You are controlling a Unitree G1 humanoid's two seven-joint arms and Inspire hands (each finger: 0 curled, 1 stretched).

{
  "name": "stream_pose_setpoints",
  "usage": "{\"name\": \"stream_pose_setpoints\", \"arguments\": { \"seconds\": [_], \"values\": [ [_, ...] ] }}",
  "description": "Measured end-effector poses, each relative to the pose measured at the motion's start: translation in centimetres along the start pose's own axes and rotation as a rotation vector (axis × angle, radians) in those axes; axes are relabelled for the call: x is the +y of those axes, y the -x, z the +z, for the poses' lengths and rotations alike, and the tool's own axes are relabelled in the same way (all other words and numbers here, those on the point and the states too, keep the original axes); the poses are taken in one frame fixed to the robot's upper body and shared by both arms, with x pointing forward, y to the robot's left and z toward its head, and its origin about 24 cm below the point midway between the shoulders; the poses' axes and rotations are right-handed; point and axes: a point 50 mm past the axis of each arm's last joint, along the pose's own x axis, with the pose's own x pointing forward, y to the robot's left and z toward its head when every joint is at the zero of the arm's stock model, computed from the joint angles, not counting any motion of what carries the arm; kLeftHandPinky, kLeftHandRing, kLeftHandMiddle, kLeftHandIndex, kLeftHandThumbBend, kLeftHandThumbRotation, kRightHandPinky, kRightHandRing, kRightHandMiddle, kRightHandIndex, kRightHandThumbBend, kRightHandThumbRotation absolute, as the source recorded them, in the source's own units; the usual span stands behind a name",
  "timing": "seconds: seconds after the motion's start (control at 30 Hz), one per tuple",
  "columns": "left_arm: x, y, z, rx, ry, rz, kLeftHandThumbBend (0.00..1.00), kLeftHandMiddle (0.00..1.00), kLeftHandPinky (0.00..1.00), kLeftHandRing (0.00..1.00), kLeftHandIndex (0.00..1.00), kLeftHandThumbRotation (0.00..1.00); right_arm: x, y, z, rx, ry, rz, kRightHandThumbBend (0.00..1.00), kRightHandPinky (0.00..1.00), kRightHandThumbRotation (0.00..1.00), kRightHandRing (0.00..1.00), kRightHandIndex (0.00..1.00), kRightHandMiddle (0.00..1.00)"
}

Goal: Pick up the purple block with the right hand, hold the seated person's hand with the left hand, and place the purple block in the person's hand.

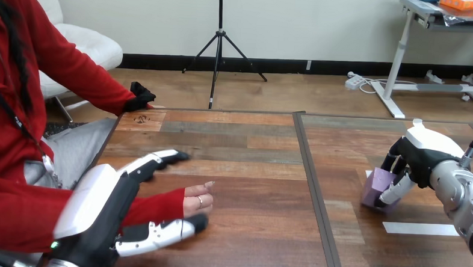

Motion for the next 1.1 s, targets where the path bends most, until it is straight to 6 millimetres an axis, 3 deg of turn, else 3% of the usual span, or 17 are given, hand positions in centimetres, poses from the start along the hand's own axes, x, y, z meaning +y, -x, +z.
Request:
{"name": "stream_pose_setpoints", "arguments": {
  "seconds": [0.5,1.1],
  "values": [
    [0.3,-0.1,-0.2,-0.024,-0.193,0.030,0.99,0.90,0.84,0.87,0.89,0.50,-0.1,0.0,0.2,-0.013,-0.012,-0.004,0.71,0.48,0.00,0.55,0.51,0.58],
    [-0.3,-0.5,-1.2,0.001,-0.283,-0.003,1.00,0.92,0.88,0.90,0.90,0.42,-0.1,0.0,0.2,-0.012,-0.012,-0.004,0.71,0.47,0.00,0.55,0.52,0.58]
  ]
}}
